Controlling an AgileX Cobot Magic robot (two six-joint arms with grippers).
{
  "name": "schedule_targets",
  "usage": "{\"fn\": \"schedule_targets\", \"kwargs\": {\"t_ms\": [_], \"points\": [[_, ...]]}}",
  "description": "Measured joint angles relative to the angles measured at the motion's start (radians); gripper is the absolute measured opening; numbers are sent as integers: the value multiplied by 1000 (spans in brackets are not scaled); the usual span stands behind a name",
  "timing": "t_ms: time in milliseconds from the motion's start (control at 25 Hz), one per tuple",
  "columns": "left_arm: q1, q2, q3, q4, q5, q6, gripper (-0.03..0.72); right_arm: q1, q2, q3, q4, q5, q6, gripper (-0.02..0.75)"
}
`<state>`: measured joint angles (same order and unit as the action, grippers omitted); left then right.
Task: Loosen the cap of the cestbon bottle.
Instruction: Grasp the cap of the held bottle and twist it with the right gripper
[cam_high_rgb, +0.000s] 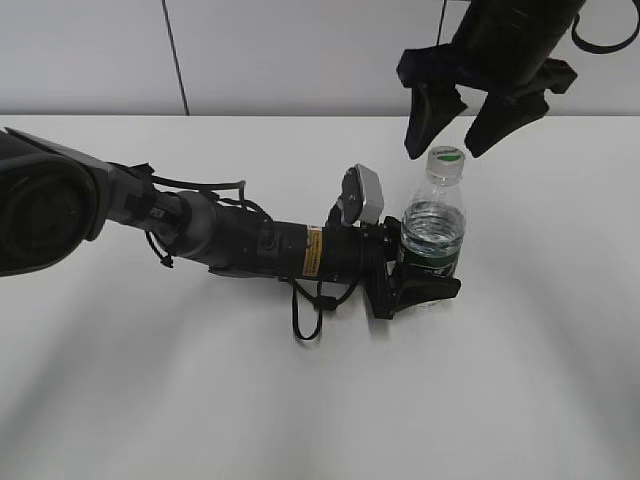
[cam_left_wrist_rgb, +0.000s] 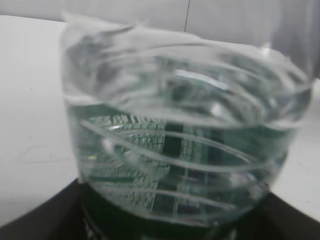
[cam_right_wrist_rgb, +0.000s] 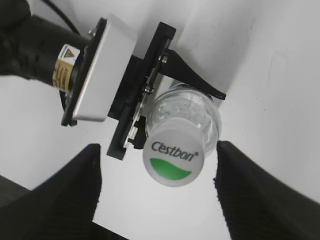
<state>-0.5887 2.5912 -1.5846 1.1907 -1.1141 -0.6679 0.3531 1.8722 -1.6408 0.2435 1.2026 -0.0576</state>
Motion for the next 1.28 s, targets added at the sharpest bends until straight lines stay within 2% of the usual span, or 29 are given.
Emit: {"fn": "schedule_targets", "kwargs": {"t_ms": [160, 520, 640, 840, 1040, 1280], "points": [[0, 0, 0, 0, -1, 0, 502, 0, 1, 0, -7, -5, 133, 536], [0, 0, 0, 0, -1, 0, 502, 0, 35, 0, -7, -4, 148, 531], [0, 0, 0, 0, -1, -2, 502, 0, 35, 0, -9, -1, 139, 471], [0, 0, 0, -1, -1, -3, 502, 0, 35, 0, -31, 3, 98, 302], [0, 0, 0, -2, -1, -3, 502, 0, 35, 0, -51, 4, -6, 302], [0, 0, 0, -2, 1, -3, 502, 0, 34, 0, -58, 4, -360, 302]]}}
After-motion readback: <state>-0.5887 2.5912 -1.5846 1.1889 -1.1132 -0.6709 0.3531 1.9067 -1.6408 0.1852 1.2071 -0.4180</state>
